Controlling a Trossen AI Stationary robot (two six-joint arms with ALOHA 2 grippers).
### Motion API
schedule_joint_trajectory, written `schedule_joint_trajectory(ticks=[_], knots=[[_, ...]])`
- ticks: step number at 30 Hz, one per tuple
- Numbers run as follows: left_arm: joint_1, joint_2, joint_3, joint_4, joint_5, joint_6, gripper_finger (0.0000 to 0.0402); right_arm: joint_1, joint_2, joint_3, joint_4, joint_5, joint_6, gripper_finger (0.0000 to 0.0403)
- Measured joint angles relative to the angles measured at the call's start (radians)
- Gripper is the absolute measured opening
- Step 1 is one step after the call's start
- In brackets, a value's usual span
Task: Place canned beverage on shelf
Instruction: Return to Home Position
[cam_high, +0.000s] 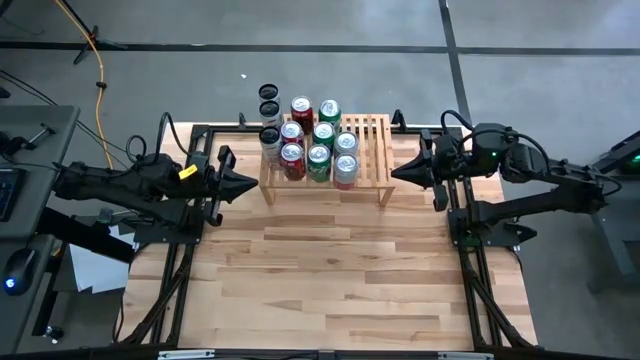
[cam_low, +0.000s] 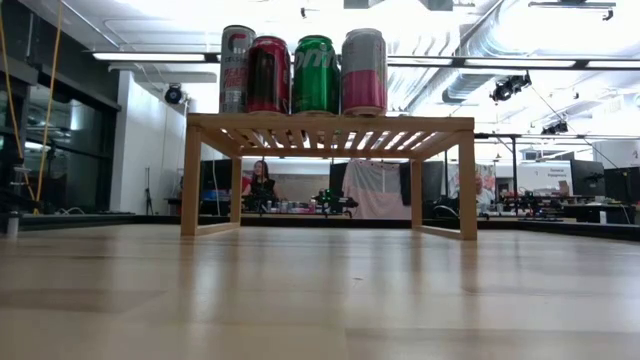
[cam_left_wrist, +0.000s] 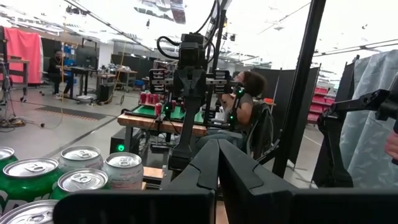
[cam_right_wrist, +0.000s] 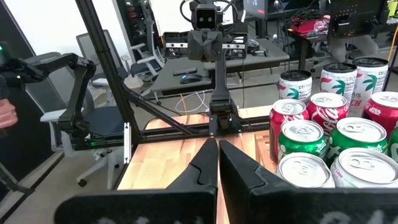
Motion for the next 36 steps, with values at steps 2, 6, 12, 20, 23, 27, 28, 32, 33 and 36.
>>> schedule_joint_trajectory(ticks=[2,6,12,20,23,27,28,32,33,36], knots=[[0.0,0.0,0.0,0.0,0.0,0.001,0.0,0.0,0.0,0.0,0.0,0.0,0.0,0.0],[0.0,0.0,0.0,-0.001,0.0,0.001,0.0,0.0,0.0,0.0,0.0,0.0,0.0,0.0],[0.0,0.0,0.0,-0.001,0.0,0.001,0.0,0.0,0.0,0.0,-0.004,0.0,0.002,0.0],[0.0,-0.008,0.0,-0.02,-0.025,0.006,0.0,0.0,0.0,0.0,-0.015,0.0,0.001,0.0],[0.007,-0.04,0.0,-0.063,-0.031,0.018,0.0,0.0,0.0,0.0,-0.015,0.0,0.003,0.0],[0.032,-0.098,0.0,-0.122,-0.031,0.036,0.0,0.0,0.0,0.0,-0.015,0.0,0.003,0.0],[0.041,-0.115,0.0,-0.151,-0.032,0.051,0.0,0.0,0.0,0.0,-0.015,0.001,0.003,0.0],[0.083,-0.18,-0.008,-0.286,-0.071,0.05,0.0,0.0,0.0,0.0,-0.015,0.01,0.003,0.0],[0.092,-0.196,-0.023,-0.297,-0.07,0.041,0.0,0.0,0.0,0.0,-0.015,0.01,0.006,0.0],[0.11,-0.247,-0.104,-0.256,-0.035,0.022,0.0,0.0,0.0,0.0,-0.015,0.012,0.027,0.0]])
